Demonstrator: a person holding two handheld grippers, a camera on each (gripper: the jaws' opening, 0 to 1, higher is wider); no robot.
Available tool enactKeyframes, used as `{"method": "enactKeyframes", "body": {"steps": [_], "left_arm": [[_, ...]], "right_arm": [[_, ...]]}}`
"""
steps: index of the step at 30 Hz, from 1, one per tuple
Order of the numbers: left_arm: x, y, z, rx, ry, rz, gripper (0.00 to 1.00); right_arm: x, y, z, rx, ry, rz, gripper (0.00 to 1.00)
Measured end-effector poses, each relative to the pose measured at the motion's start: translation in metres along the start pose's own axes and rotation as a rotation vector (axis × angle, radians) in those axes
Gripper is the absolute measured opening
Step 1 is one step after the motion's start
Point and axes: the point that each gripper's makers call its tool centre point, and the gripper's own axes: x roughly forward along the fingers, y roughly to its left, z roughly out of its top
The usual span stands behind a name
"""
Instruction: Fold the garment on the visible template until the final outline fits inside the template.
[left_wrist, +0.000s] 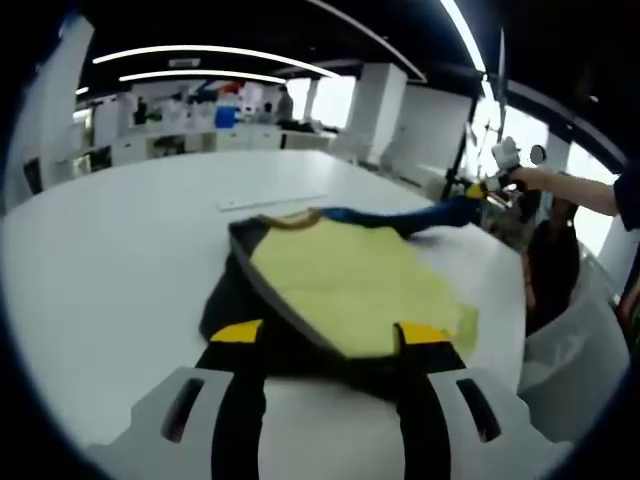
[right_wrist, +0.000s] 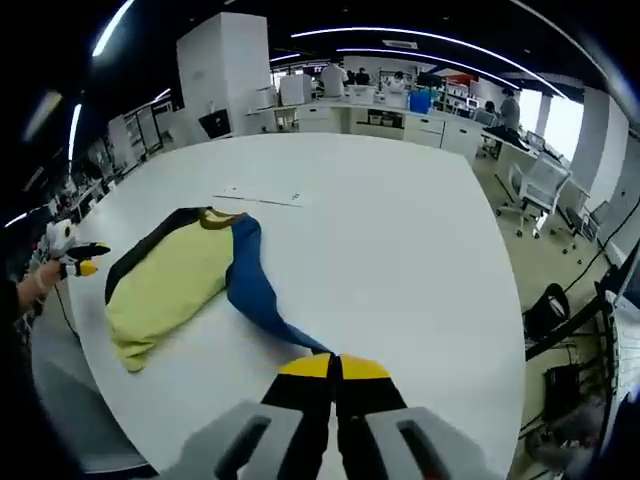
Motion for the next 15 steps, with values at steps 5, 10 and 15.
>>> {"method": "enactKeyframes", "body": {"steps": [5, 10, 15], "left_arm": [[0.005, 0.004, -0.001, -0.004, 0.01, 0.009, 0.47], [0.009, 0.003, 0.002, -0.005, 0.012, 0.009, 0.47], [0.014, 0.005, 0.004, -0.013, 0.007, 0.011, 0.47]], "right_arm": [[0.024, -0.04, -0.001, -0.022, 0.073, -0.014, 0.0], [0.036, -0.058, -0.002, -0.006, 0.096, -0.028, 0.0], [0.053, -0.087, -0.01, 0.016, 0.144, -0.052, 0.0]]}}
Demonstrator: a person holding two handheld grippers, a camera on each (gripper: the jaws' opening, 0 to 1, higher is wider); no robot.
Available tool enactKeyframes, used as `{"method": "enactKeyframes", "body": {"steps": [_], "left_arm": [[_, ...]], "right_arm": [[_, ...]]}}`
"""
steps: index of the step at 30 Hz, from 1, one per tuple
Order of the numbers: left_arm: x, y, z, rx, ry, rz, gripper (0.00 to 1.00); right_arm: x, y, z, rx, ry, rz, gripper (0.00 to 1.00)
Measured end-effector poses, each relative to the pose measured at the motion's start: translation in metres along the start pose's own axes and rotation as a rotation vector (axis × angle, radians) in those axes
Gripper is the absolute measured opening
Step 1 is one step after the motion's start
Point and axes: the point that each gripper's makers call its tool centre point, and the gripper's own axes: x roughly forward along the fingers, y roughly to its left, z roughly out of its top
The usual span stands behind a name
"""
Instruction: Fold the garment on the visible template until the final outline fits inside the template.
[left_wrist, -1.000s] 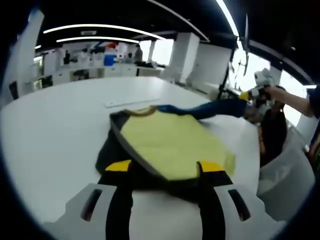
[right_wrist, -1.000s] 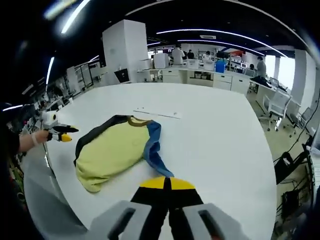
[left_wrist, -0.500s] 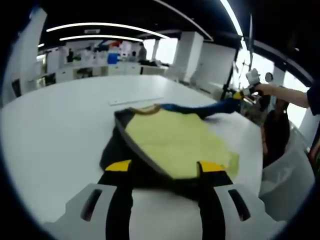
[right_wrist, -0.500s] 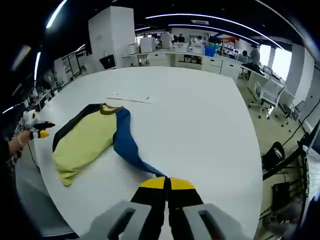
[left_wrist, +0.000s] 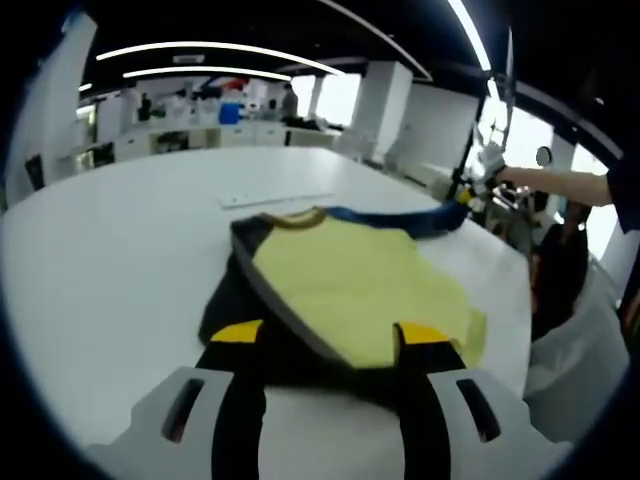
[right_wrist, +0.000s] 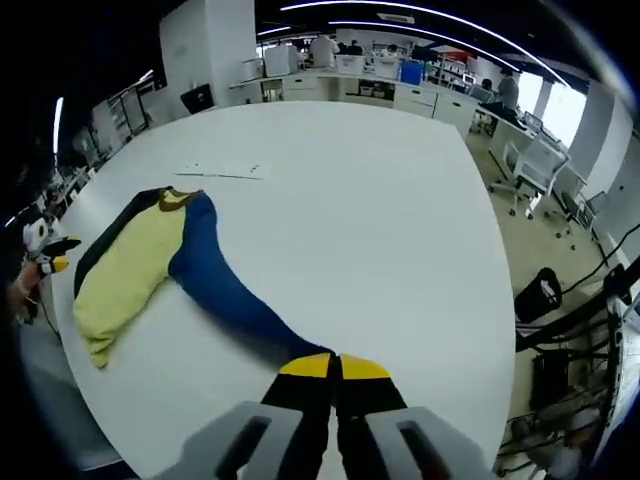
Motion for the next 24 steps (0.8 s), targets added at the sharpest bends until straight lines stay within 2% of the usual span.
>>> {"method": "enactKeyframes", "body": {"steps": [4, 6, 12, 16, 24], "left_arm": [[0.001, 0.001, -0.001, -0.002, 0.004, 0.004, 0.47], [0.002, 0.003, -0.003, -0.005, 0.01, 0.01, 0.47], [0.001, 0.007, -0.007, -0.015, 0.023, 0.026, 0.47], [0.0, 0.01, -0.006, -0.021, 0.02, 0.037, 0.47], [0.0, 0.014, -0.007, -0.027, 0.025, 0.046, 0.47]], "right_arm": [[0.017, -0.017, 0.002, 0.018, 0.016, -0.016, 0.0], [0.017, -0.019, -0.004, -0.003, 0.035, -0.037, 0.0], [0.045, -0.028, 0.006, -0.016, 0.043, -0.061, 0.0], [0.064, -0.04, 0.008, -0.061, 0.077, -0.088, 0.0], [0.072, -0.039, 0.006, -0.088, 0.09, -0.101, 0.0]]}}
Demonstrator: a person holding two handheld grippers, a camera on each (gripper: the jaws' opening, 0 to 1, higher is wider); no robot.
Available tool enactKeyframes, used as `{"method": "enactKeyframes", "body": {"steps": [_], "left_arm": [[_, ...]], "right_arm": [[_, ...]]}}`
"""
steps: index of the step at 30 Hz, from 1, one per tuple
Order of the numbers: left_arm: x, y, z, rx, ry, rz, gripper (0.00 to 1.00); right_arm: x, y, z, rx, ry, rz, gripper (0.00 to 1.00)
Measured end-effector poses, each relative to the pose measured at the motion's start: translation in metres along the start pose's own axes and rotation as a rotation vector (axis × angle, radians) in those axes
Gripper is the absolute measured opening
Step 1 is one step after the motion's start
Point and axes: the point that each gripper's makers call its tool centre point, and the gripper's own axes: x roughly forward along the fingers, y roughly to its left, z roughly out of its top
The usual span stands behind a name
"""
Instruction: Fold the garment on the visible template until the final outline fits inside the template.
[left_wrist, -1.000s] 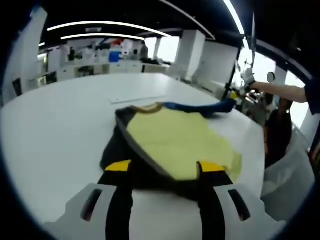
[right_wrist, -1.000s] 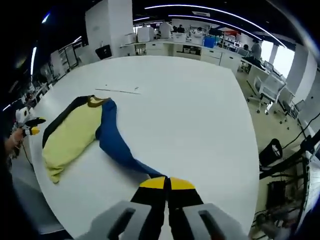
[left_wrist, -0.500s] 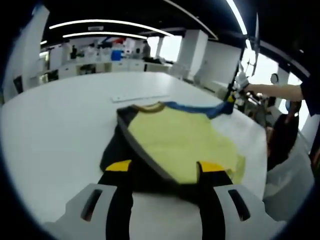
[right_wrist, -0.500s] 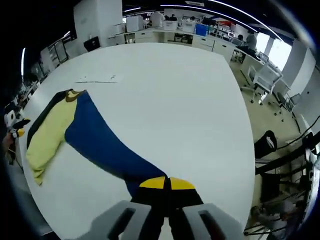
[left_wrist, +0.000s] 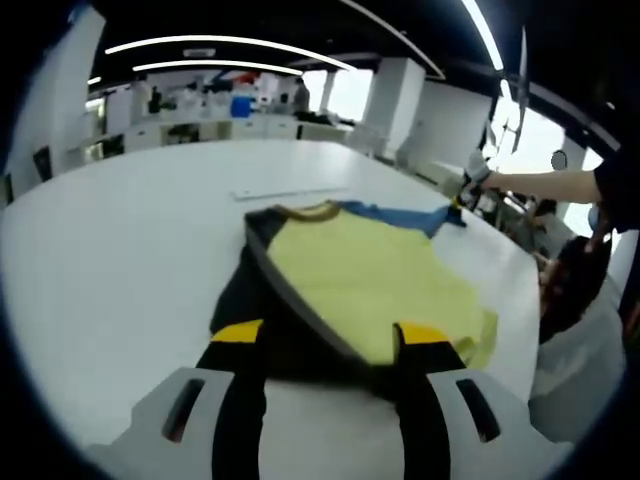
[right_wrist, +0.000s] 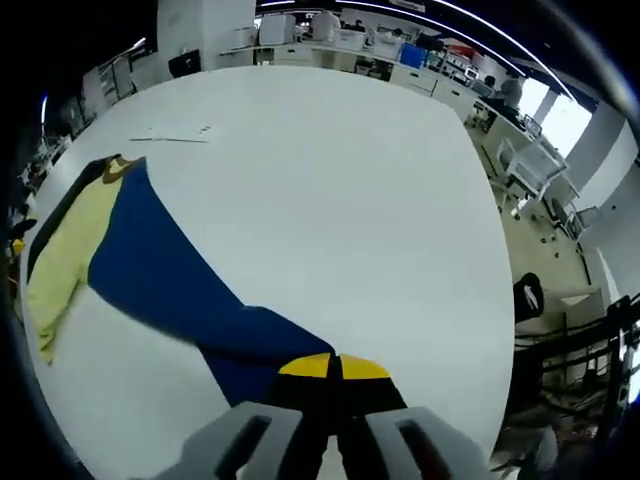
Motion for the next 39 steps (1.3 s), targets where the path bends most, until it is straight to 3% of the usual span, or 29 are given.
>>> {"method": "enactKeyframes", "body": {"steps": [20, 26, 32, 39], "left_arm": [[-0.006, 0.007, -0.003, -0.014, -0.002, 0.019, 0.47], [-0.007, 0.007, -0.003, -0.012, -0.002, 0.02, 0.47], [-0.007, 0.005, -0.002, -0.017, -0.009, 0.015, 0.47], [-0.006, 0.002, 0.0, -0.014, -0.016, 0.003, 0.47]], "right_arm": [[0.003, -0.005, -0.008, -0.022, 0.045, -0.012, 0.0], [-0.002, -0.009, -0.005, -0.004, 0.023, -0.014, 0.0], [-0.01, -0.015, -0.001, 0.008, -0.001, -0.021, 0.13], [-0.023, -0.005, -0.007, -0.02, -0.018, -0.018, 0.32]]}}
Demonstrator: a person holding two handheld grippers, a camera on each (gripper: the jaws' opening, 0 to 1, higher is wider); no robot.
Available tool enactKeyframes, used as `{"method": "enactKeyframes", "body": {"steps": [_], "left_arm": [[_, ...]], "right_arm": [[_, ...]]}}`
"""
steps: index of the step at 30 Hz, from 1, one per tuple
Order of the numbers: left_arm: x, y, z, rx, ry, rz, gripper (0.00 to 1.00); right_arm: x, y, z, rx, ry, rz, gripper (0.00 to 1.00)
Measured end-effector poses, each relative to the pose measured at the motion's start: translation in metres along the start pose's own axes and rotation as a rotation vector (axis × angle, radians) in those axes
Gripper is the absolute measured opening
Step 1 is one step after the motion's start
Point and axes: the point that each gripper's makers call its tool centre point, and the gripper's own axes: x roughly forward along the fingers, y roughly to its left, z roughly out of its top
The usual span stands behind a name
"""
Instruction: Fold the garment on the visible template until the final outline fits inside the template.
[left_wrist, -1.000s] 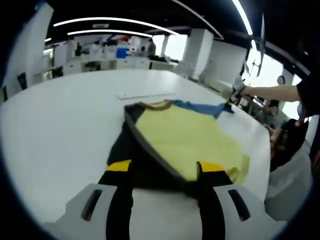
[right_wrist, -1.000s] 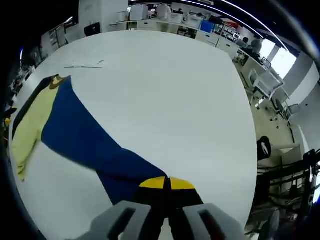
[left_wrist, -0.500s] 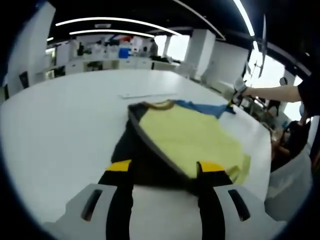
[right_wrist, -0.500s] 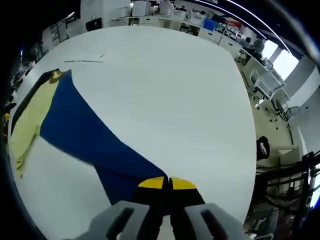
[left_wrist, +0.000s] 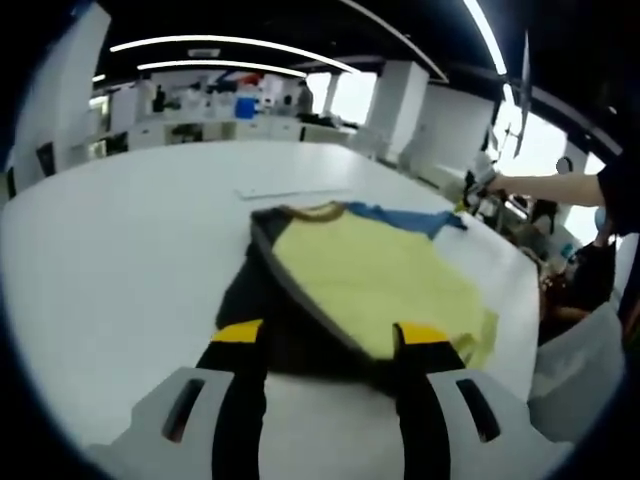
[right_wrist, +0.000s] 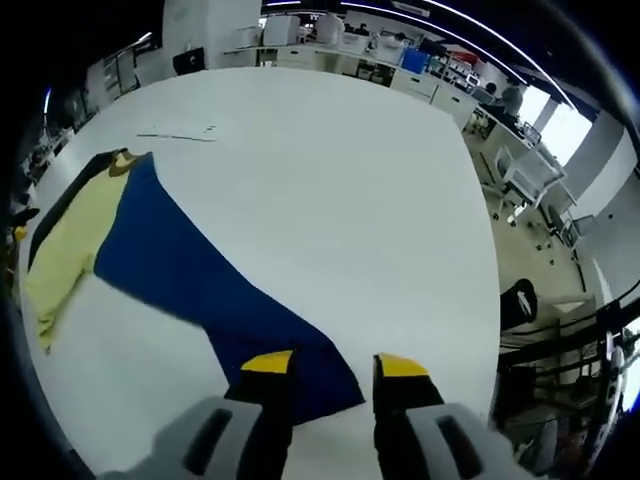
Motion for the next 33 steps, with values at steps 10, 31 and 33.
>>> {"method": "enactKeyframes", "body": {"steps": [10, 31, 33], "left_arm": [[-0.001, -0.001, 0.002, -0.002, -0.018, -0.005, 0.47], [-0.011, 0.005, -0.001, -0.023, -0.042, 0.007, 0.47], [-0.012, 0.006, -0.002, -0.027, -0.042, 0.01, 0.47]], "right_arm": [[-0.006, 0.004, -0.006, 0.004, -0.026, 0.009, 0.53], [-0.025, 0.023, -0.025, -0.047, -0.028, 0.034, 0.49], [-0.024, 0.028, -0.025, -0.062, -0.029, 0.043, 0.48]]}}
